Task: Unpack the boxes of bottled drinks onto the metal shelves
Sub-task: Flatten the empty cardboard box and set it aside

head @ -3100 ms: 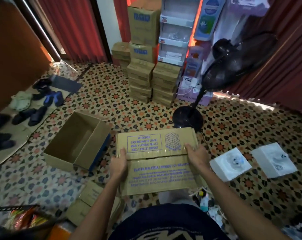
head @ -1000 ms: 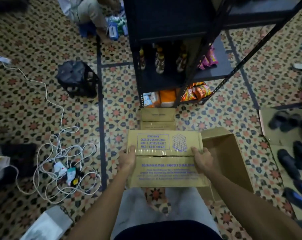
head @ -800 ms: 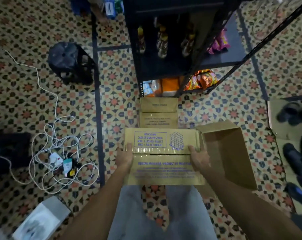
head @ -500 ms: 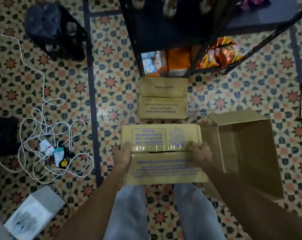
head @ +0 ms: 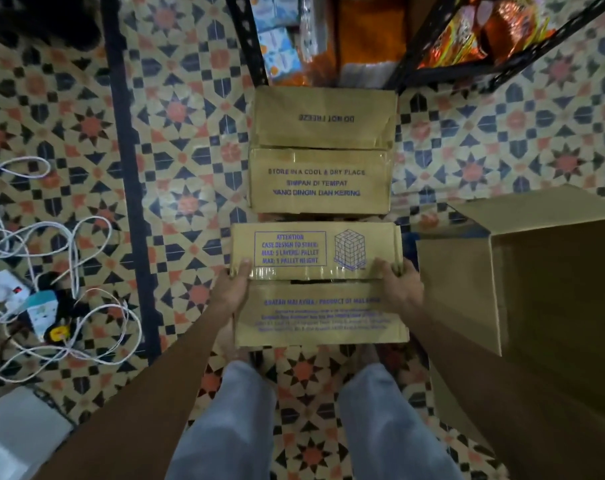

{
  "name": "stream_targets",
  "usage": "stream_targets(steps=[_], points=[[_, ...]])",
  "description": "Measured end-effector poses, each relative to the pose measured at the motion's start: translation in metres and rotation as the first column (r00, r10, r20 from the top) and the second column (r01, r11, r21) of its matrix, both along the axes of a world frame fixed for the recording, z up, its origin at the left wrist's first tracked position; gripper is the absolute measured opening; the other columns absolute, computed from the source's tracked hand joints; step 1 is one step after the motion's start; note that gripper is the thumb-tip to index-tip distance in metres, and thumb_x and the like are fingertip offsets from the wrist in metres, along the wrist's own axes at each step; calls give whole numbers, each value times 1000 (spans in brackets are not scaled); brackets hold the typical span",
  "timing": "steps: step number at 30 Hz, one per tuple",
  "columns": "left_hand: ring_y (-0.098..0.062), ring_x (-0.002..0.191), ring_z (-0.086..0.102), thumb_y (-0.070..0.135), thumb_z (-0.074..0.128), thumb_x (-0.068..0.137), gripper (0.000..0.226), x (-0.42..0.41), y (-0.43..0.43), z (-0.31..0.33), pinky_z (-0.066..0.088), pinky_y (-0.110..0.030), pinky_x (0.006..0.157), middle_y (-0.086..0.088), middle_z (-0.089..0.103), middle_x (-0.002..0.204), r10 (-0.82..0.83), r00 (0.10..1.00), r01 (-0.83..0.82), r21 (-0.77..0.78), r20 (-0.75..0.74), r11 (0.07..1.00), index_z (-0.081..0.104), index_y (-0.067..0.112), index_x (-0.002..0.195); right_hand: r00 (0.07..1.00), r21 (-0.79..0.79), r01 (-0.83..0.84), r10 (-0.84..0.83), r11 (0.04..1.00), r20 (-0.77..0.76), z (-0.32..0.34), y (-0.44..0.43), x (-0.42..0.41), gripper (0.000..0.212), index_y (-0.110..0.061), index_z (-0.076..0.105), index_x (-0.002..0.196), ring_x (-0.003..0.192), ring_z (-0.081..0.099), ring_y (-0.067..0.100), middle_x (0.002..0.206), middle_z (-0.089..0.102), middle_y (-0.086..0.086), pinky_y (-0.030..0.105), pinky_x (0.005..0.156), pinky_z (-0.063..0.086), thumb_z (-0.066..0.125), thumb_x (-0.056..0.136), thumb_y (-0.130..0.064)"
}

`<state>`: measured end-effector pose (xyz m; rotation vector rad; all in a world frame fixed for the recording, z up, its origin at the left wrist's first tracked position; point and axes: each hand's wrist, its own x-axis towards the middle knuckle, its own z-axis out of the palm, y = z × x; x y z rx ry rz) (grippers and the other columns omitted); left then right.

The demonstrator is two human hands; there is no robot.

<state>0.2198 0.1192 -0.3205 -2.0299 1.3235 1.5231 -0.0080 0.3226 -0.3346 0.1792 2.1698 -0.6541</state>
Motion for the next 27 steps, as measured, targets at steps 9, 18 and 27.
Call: stream_targets(steps=[9,18,27], points=[[-34,127,53,56,47,98,60,1,-18,-94,44,-49,106,-13,56,139,-37,998,38,22,-46,999,47,17,144,999,6,44,-44,999,25,-86,-7,-13,55,-15,51,145,123,55,27,134,61,9,35,100,43,60,99,-44],[-36,125,52,48,46,101,57,-8,-17,-114,43,-45,103,-15,55,138,-81,996,80,23,26,997,43,10,144,999,26,-19,18,999,37,-103,-11,-17,54,-17,45,148,128,53,31,138,57,10,40,100,45,57,101,-40],[-36,110,60,44,46,98,57,-38,-35,-27,49,-51,95,-16,60,124,-338,913,366,-91,229,926,30,13,143,988,96,-145,149,985,-35,-19,-22,-17,44,-12,48,139,119,57,33,132,59,11,42,93,50,54,100,-31]])
